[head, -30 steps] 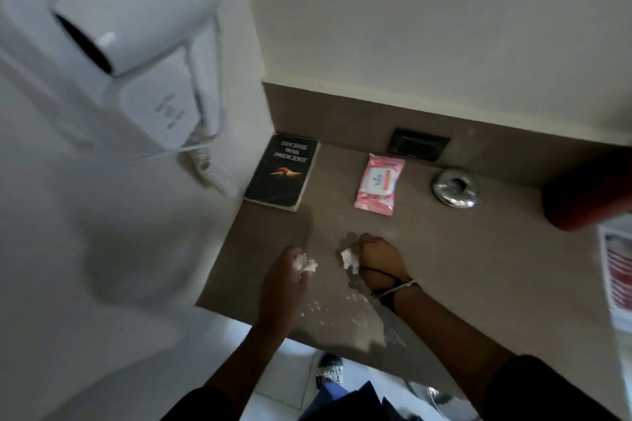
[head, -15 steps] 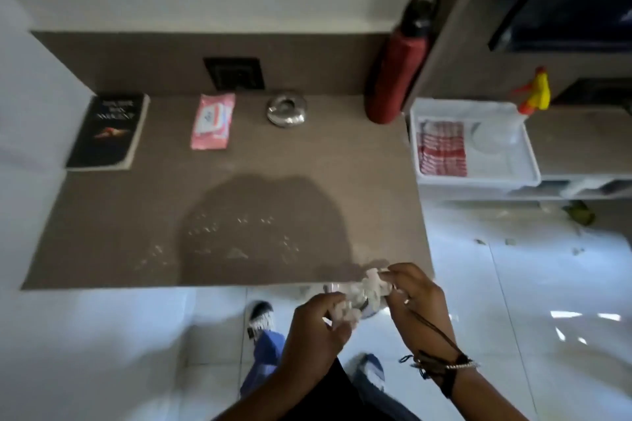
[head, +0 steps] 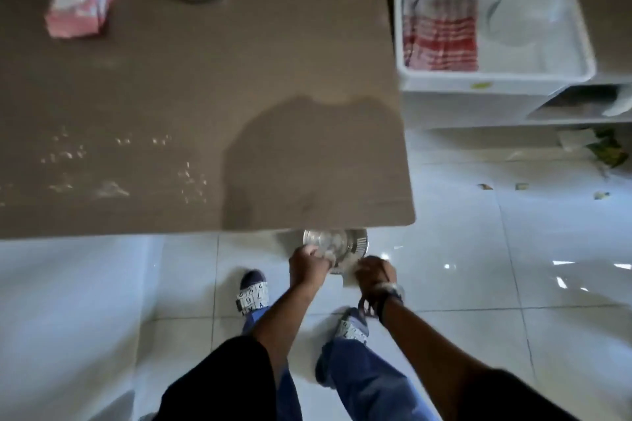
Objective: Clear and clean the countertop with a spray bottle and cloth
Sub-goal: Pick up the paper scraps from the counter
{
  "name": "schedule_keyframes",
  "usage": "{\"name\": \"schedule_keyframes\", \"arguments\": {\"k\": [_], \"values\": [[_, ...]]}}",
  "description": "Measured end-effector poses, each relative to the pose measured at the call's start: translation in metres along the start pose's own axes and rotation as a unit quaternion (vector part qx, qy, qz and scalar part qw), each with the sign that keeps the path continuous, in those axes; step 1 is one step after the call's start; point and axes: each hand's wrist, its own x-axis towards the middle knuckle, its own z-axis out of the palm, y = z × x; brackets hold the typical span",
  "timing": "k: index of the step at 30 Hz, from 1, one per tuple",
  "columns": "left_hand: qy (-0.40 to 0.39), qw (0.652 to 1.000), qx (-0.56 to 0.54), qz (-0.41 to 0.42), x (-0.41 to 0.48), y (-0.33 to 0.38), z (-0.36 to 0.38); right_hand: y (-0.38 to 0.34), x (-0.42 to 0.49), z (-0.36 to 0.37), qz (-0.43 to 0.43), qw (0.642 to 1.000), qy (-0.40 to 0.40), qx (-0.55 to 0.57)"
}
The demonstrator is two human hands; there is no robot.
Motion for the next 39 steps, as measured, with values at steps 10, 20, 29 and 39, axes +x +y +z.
{"name": "schedule_keyframes", "arguments": {"k": [10,20,29,39], "values": [[0.020,0.999,0.012,0.046,0.060,-0.050,0.016,0.004,0.087,0.042,-0.029,0.999,-0.017,-0.040],[-0.033,0.975,0.109,0.192,-0.013,-0.042,-0.067,-0.045,0.029,0.003,-0.040,0.988,0.000,-0.149],[-0.017,0.943,0.183,0.277,-0.075,0.007,-0.132,-0.086,-0.060,0.006,-0.067,0.977,-0.066,-0.190],[0.260,0.843,0.138,0.450,-0.202,0.091,-0.290,-0.252,-0.219,-0.048,-0.495,0.846,-0.068,-0.186]]}}
